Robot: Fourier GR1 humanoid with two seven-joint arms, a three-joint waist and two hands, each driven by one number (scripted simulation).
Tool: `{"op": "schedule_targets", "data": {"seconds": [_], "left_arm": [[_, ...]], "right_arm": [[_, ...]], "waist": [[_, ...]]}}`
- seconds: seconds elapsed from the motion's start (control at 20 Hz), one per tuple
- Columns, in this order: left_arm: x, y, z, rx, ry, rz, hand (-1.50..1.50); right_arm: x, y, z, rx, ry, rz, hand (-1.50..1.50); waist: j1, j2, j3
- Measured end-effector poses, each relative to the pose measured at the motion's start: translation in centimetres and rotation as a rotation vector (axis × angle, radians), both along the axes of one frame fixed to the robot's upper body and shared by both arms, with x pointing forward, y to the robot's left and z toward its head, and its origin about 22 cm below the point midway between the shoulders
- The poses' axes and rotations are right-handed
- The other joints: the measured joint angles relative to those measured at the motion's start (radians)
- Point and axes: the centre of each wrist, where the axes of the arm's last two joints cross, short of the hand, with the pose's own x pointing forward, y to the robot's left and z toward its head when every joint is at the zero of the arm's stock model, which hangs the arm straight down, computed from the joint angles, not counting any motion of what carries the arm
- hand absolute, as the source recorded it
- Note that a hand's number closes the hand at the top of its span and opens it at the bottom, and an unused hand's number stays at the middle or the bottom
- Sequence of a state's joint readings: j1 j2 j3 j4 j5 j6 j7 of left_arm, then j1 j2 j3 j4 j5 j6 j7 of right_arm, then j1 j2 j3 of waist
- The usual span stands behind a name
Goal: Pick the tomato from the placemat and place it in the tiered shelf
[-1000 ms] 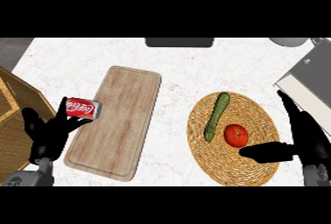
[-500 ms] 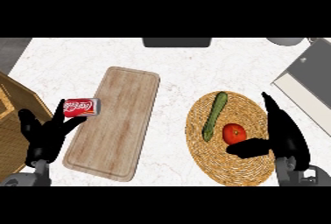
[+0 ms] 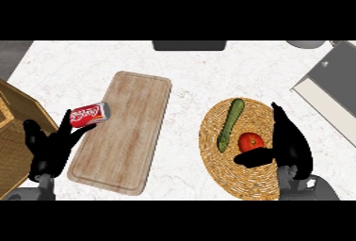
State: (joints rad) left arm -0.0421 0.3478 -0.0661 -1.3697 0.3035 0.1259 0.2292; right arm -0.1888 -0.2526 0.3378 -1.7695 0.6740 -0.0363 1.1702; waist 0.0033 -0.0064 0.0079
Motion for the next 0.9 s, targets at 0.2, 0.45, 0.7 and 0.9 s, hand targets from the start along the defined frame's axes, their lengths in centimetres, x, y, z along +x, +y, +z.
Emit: {"op": "schedule_targets", "data": {"seconds": [0.2,0.45,0.7,0.9], "left_arm": [[0.0,-0.2,-0.1,-0.009,0.000,0.002,0.00],[0.2,-0.2,0.2,-0.008,0.006,-0.006,0.00],[0.4,-0.1,-0.2,-0.011,-0.007,-0.011,0.00],[0.3,-0.6,-0.2,-0.011,-0.009,-0.004,0.00]], "right_arm": [[0.4,-0.2,-1.2,-0.035,0.024,-0.026,-1.50],[0.7,-0.3,-2.7,-0.073,0.043,-0.046,-1.50],[1.3,-0.1,-3.8,-0.080,0.040,-0.059,-1.50],[1.5,0.0,-4.9,-0.078,0.039,-0.074,-1.50]], "waist": [[0.000,0.000,0.001],[-0.001,0.000,0.000],[-0.001,0.000,0.001],[0.000,0.000,0.001]]}}
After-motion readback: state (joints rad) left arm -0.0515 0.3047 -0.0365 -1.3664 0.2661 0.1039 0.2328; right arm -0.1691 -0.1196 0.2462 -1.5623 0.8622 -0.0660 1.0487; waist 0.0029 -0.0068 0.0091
